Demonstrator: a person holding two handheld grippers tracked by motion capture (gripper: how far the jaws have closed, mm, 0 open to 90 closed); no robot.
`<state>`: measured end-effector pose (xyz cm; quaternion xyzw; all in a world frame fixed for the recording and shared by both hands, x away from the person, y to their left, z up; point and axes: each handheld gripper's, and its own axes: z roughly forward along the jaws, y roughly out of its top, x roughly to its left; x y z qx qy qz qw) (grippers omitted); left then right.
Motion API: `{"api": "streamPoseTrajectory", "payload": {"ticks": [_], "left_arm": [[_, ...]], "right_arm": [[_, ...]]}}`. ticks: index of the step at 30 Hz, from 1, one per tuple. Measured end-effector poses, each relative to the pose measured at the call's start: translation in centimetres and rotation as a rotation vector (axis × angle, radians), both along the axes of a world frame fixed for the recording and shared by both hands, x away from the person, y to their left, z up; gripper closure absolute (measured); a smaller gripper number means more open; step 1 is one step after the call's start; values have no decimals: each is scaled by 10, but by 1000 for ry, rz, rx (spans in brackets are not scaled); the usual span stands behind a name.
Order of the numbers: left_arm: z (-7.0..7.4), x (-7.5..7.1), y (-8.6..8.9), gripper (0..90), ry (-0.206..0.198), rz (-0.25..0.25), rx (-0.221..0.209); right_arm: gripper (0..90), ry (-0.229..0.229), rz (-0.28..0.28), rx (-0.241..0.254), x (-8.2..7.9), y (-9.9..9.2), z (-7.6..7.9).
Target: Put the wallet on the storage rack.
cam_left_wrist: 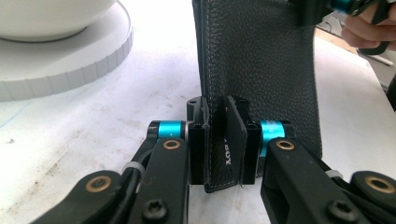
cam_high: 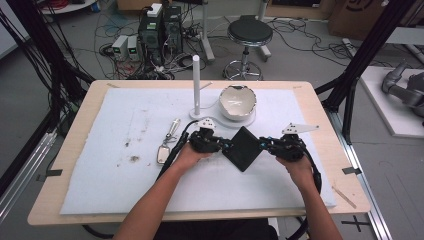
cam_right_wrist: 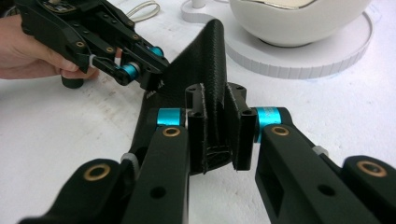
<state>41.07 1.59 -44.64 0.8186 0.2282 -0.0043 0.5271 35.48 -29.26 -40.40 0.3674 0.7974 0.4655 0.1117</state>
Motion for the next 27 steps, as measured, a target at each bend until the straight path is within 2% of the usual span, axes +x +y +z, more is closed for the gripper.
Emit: {"api": "streamPoseTrajectory", "payload": {"ticks": [6, 9, 14, 18, 21, 27], "left_arm": [[3, -4, 1, 800, -38, -4, -10], [4, -6, 1, 805, -61, -11, -19], [7, -9, -1, 811, -105, -24, -25], [8, -10, -1, 811, -114, -29, -25], [9, -10, -1, 811, -120, -33, -26], [8, -10, -1, 810, -115, -33, -35]], "right_arm": [[787, 23, -5, 6, 2, -4, -3], [749, 37, -4, 13, 4, -7, -5], [567, 75, 1, 12, 12, -11, -11], [447, 122, 16, 31, 21, -15, -17], [452, 136, 48, 40, 25, -13, -19], [494, 144, 127, 23, 28, -3, -20]]}}
